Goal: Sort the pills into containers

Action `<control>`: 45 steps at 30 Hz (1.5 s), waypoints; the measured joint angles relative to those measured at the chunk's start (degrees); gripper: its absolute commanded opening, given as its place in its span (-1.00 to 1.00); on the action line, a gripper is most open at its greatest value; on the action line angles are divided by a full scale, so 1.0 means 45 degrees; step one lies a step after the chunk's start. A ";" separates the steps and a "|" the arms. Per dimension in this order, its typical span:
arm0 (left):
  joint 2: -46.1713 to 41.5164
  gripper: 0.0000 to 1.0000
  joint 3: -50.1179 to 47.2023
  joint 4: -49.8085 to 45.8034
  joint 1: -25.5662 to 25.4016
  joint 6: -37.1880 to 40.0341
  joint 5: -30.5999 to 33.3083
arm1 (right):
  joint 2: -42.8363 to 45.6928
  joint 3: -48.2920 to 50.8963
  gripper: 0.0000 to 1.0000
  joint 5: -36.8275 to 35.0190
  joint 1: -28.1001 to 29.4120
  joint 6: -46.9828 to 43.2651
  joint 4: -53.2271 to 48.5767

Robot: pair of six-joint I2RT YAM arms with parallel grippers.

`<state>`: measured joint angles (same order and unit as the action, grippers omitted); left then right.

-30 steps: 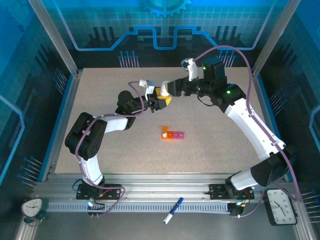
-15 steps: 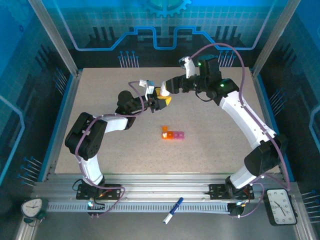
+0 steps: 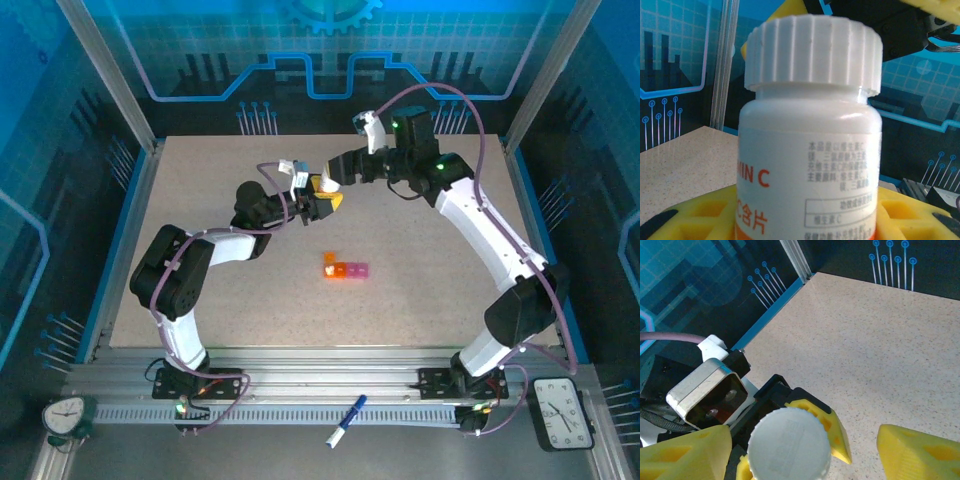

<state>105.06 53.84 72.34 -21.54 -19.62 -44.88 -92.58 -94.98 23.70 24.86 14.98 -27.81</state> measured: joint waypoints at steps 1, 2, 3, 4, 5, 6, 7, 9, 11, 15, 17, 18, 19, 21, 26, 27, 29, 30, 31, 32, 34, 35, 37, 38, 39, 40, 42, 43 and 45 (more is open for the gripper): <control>0.0000 -1.00 0.0000 0.0000 0.0000 0.0000 0.0000 | -0.0044 -0.0019 0.51 0.0083 0.0024 0.0005 0.0000; 0.0000 -1.00 0.0000 0.0000 -0.0005 0.0005 0.0000 | -0.0092 -0.0039 0.50 0.0126 0.0049 0.0010 -0.0005; 0.0000 -1.00 0.0000 0.0000 -0.0005 0.0000 0.0000 | -0.0136 -0.0058 0.48 0.0175 0.0058 0.0019 0.0000; 0.0000 -1.00 0.0000 0.0000 -0.0005 0.0000 0.0000 | -0.0175 -0.0068 0.46 0.0189 0.0078 0.0039 0.0000; 0.0000 -1.00 0.0000 0.0000 -0.0005 0.0000 0.0000 | -0.0204 -0.0068 0.42 0.0219 0.0083 0.0044 -0.0005; 0.0000 -1.00 0.0000 0.0000 -0.0005 0.0000 0.0000 | -0.0228 -0.0068 0.38 0.0219 0.0083 0.0049 -0.0005; 0.0000 -1.00 0.0000 0.0000 -0.0005 0.0000 0.0000 | -0.0257 -0.0073 0.33 0.0219 0.0083 0.0039 -0.0005; 0.0000 -1.00 0.0000 0.0000 0.0000 0.0000 0.0000 | -0.0296 -0.0083 0.22 0.0219 0.0083 0.0044 -0.0005; 0.0000 -1.00 0.0000 -0.0005 0.0000 0.0000 0.0000 | -0.0330 -0.0087 0.10 0.0253 0.0083 0.0092 -0.0010; 0.0000 -1.00 0.0000 -0.0015 0.0000 0.0000 0.0000 | -0.0350 -0.0087 -0.04 0.0359 0.0204 0.0107 -0.0010; 0.0000 -1.00 0.0000 -0.0019 0.0000 0.0000 0.0000 | -0.0355 -0.0087 -0.08 0.0335 0.0223 0.0141 -0.0005; 0.0000 -1.00 0.0000 -0.0019 0.0000 -0.0005 0.0005 | -0.0350 -0.0087 -0.10 0.0306 0.0223 0.0151 0.0000; 0.0000 -1.00 0.0000 -0.0024 0.0000 -0.0005 0.0005 | -0.0350 -0.0087 -0.15 0.0243 0.0253 0.0189 0.0000; 0.0000 -1.00 0.0000 -0.0068 0.0005 -0.0019 0.0010 | -0.0350 -0.0078 -0.20 -0.0068 0.0355 0.0355 0.0063; 0.0000 -1.00 0.0000 -0.0389 0.0083 -0.0102 0.0005 | -0.0015 0.0612 -0.27 -0.2093 0.1005 0.1744 0.0792; 0.0000 -1.00 0.0000 -0.0442 0.0087 -0.0107 -0.0005 | 0.0092 0.0801 -0.27 -0.2560 0.1151 0.2030 0.0986; 0.0000 -1.00 0.0000 -0.0554 0.0097 -0.0136 -0.0005 | 0.0316 0.1219 -0.27 -0.3623 0.1491 0.2710 0.1428; 0.0000 -1.00 0.0000 -0.0588 0.0097 -0.0146 -0.0005 | 0.0374 0.1345 -0.27 -0.3983 0.1613 0.2929 0.1559; 0.0000 -1.00 0.0000 -0.0627 0.0097 -0.0160 -0.0005 | 0.0408 0.1438 -0.26 -0.4478 0.1778 0.3196 0.1690; 0.0000 -1.00 0.0000 -0.0680 0.0107 -0.0199 0.0000 | 0.0408 0.1457 -0.26 -0.4891 0.1923 0.3405 0.1749; 0.0000 -1.00 -0.0005 -0.0690 0.0146 -0.0233 -0.0005 | 0.0379 0.1457 -0.23 -0.5406 0.2113 0.3662 0.1817; 0.0000 -1.00 0.0000 -0.0690 0.0160 -0.0238 0.0000 | 0.0350 0.1433 -0.20 -0.5586 0.2166 0.3759 0.1831; 0.0000 -1.00 -0.0005 -0.0724 0.0180 -0.0243 0.0010 | 0.0282 0.1355 -0.11 -0.5717 0.2200 0.3876 0.1807; 0.0000 -1.00 0.0000 -0.0738 0.0180 -0.0253 0.0015 | 0.0257 0.1321 -0.03 -0.5712 0.2200 0.3900 0.1773; 0.0000 -1.00 0.0000 -0.0738 0.0180 -0.0253 0.0015 | 0.0253 0.1297 0.05 -0.5697 0.2195 0.3925 0.1739; 0.0000 -1.00 0.0000 -0.0675 0.0175 -0.0238 0.0000 | 0.0248 0.1277 0.16 -0.5566 0.2171 0.4002 0.1666; 0.0000 -1.00 0.0000 -0.0437 0.0097 -0.0238 0.0005 | 0.0233 0.1277 0.36 -0.4998 0.2084 0.4022 0.1511; 0.0000 -1.00 0.0000 -0.0350 0.0053 -0.0238 0.0000 | 0.0233 0.1287 0.42 -0.4639 0.2011 0.4027 0.1443; 0.0000 -1.00 0.0000 -0.0262 0.0000 -0.0238 0.0000 | 0.0330 0.1384 0.53 -0.4012 0.1773 0.3915 0.1467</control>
<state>105.06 53.84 71.16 -21.54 -20.69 -44.88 -91.09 -88.75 5.65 32.84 32.60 -21.21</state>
